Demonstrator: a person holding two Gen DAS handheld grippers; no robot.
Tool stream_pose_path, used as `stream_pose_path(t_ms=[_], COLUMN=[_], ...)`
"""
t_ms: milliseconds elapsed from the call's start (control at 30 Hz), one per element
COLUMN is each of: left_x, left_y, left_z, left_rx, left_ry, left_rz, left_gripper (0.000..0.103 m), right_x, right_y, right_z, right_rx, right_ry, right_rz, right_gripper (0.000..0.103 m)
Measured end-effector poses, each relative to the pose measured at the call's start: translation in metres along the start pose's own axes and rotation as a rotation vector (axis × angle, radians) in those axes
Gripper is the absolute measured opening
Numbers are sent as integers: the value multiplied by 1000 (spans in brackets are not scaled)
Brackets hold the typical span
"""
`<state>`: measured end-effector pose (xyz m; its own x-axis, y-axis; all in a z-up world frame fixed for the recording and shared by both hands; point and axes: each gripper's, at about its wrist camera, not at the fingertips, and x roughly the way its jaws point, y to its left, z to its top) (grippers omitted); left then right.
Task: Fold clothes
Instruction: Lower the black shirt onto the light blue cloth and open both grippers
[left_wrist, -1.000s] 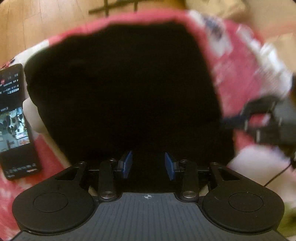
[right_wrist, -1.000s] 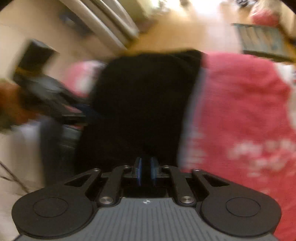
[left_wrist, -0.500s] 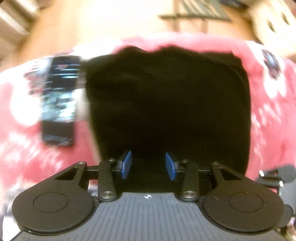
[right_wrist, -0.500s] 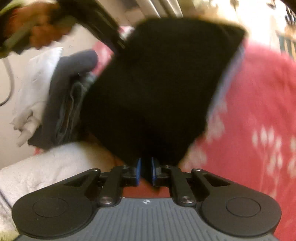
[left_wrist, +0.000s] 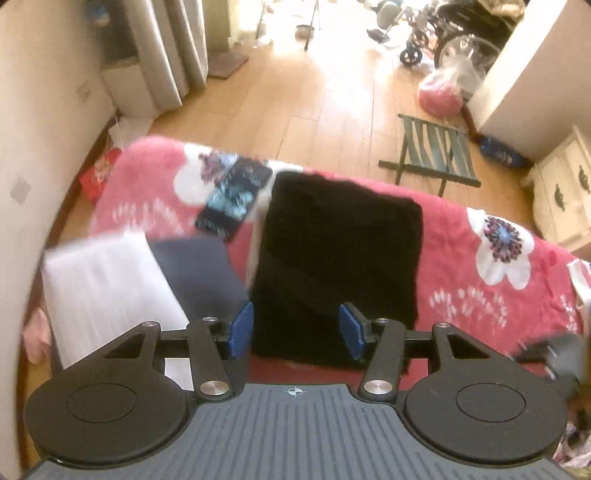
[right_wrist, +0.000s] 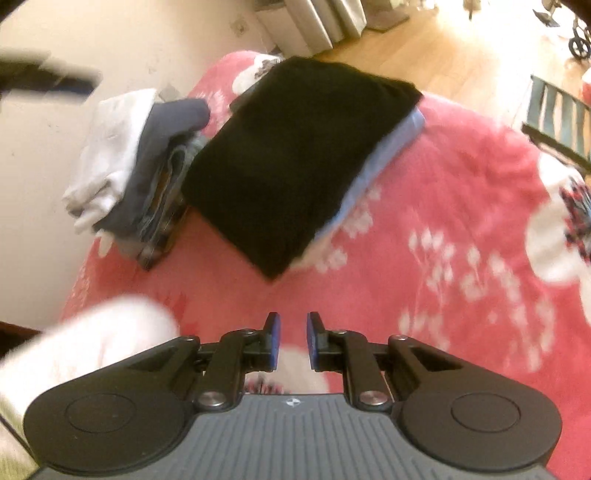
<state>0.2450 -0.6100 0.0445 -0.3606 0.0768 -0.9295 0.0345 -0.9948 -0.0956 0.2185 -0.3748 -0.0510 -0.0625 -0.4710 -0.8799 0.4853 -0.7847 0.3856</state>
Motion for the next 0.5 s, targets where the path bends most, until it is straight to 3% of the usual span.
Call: stream_pose_path(t_ms=[133,200,300,400,500], left_x=[12,14,10,2,-14], left_y=[-11,-18,-27,-33,-35], left_z=[-52,-71,-91,-113,-131], left_rx=[-28,-27,-2,16,22], left_ry=[-68,-113,-185,-251,-301], left_rz=[-15,-19,-27,-41,-64], left_gripper=[54,57,62,78,93], right_x=[16,10,-7,-19,-32], right_y=[10,21,47,70,92], right_z=[6,-7,-40,-71,-97], right_rx=[15,24,29,78,146], right_ry=[-52,-81,-144,-193,-259], right_rz=[-81,-117,-179,-247,-296], right_gripper=[20,37,51,64,70])
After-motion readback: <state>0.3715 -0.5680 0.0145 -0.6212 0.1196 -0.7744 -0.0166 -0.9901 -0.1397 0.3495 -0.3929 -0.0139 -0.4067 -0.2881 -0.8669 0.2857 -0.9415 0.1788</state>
